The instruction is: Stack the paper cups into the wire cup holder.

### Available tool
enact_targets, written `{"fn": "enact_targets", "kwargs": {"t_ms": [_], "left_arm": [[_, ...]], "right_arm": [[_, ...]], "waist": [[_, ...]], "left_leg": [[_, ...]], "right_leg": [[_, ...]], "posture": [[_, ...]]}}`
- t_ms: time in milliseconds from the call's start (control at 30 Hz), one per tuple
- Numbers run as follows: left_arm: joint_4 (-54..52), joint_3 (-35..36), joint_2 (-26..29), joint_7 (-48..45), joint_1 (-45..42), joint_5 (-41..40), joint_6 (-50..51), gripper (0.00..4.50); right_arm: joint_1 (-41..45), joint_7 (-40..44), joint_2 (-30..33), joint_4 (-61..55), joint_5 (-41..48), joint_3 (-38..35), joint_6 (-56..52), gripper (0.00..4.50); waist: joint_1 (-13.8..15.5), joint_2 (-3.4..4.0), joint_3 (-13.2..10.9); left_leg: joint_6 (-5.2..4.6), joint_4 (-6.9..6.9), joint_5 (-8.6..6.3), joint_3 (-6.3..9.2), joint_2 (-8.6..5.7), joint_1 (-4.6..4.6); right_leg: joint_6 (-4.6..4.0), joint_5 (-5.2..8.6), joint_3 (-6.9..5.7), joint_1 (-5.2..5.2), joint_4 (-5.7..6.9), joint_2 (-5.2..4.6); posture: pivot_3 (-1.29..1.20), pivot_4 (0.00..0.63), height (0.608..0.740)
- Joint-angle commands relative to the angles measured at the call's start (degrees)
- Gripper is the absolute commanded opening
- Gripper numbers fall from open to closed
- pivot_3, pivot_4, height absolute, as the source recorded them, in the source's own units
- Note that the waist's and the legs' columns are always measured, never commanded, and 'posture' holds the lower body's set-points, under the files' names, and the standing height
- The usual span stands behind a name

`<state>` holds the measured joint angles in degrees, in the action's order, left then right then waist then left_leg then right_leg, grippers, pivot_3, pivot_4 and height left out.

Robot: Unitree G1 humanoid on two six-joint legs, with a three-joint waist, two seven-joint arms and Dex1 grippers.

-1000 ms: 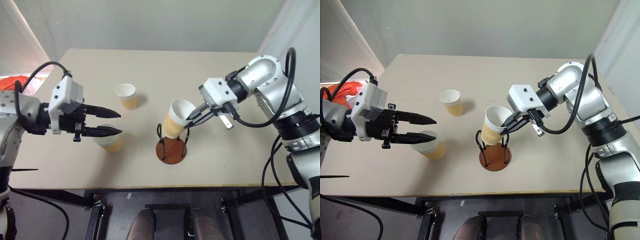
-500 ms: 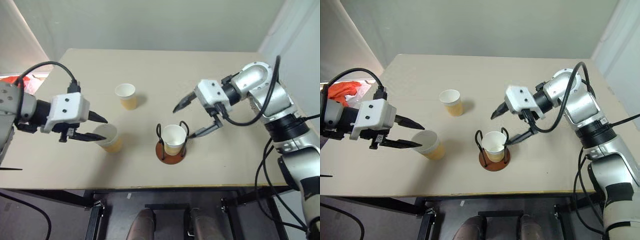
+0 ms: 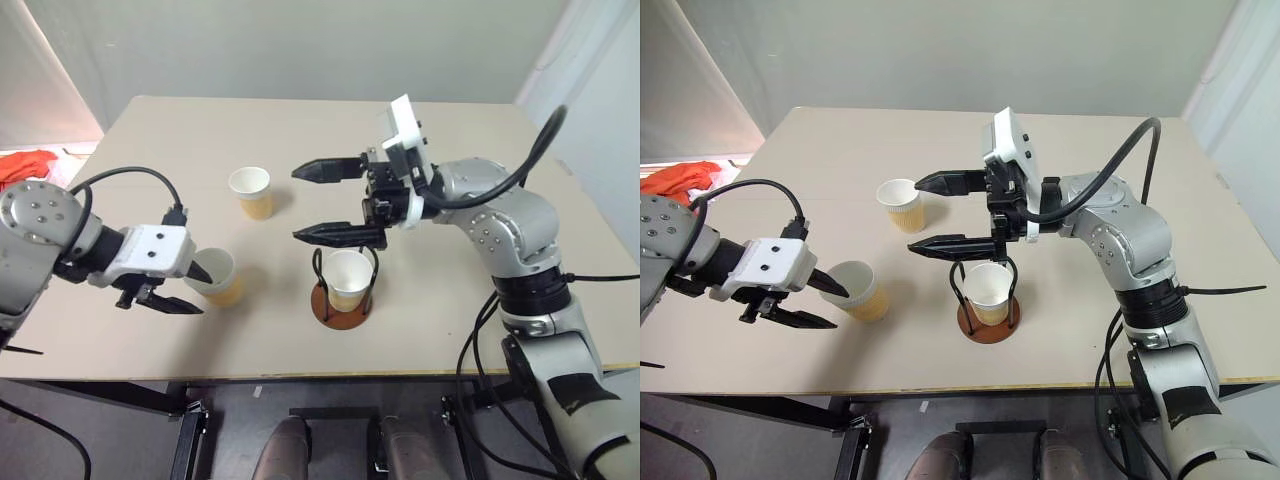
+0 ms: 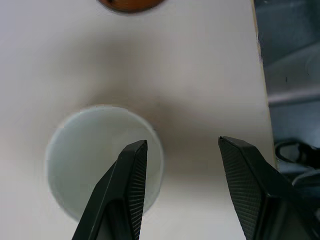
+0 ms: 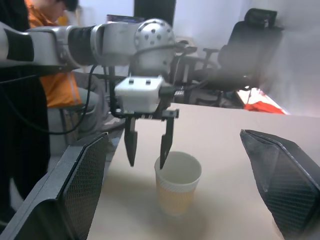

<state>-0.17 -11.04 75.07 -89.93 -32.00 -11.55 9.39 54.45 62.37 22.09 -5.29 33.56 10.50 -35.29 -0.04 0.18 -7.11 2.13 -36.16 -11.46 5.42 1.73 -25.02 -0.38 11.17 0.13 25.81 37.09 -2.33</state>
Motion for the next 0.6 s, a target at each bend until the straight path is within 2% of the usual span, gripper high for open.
{"fn": "enact_targets", "kwargs": {"t_ms": [33,267,367,533,600], "left_arm": [[3.27,-2.06,-1.49,-0.97,-1.95,5.64,-3.88,2.48],[7.07,-4.13,-5.08,-1.38,-3.78,10.48,-7.99,2.48],[6.22,-4.26,-5.82,-2.30,-3.61,8.87,-7.84,1.93],[6.38,-4.93,-5.79,-2.57,-4.18,8.38,-8.11,0.16],[5.92,-5.41,-5.81,-2.57,-4.34,7.91,-8.13,0.06]], "right_arm": [[-0.01,-2.02,-0.17,-2.13,-0.37,-1.34,0.15,4.45],[-0.40,-2.58,1.03,-4.11,0.31,-1.35,-1.01,4.45],[-0.94,-2.56,1.68,-4.72,0.62,-1.81,-1.44,4.50],[-1.35,-2.25,2.47,-5.06,0.21,-1.68,-1.16,4.50],[-1.47,-2.04,2.91,-5.27,0.51,-1.88,-1.33,4.50]], "waist": [[-0.02,0.00,0.00],[-0.04,-0.03,0.02],[0.02,-0.04,0.02],[0.01,-0.04,0.02],[0.01,-0.04,0.02]], "left_leg": [[0.01,0.00,0.03,0.01,0.00,0.01],[0.00,0.00,0.05,0.01,0.00,-0.02],[-0.01,0.01,0.03,0.00,-0.01,-0.03],[-0.01,0.00,0.03,0.00,0.00,-0.02],[-0.01,0.00,0.04,0.00,0.00,-0.02]], "right_leg": [[0.00,0.00,0.00,0.00,0.02,0.00],[0.00,-0.01,0.00,0.02,0.01,0.00],[0.00,-0.01,0.00,0.01,-0.02,0.00],[0.03,-0.02,0.00,0.02,-0.01,0.00],[0.04,-0.03,0.00,0.02,0.01,0.00]], "posture": [[0.00,0.150,0.740],[0.00,0.150,0.740],[0.00,0.150,0.740],[0.00,0.150,0.740],[0.00,0.150,0.740]]}}
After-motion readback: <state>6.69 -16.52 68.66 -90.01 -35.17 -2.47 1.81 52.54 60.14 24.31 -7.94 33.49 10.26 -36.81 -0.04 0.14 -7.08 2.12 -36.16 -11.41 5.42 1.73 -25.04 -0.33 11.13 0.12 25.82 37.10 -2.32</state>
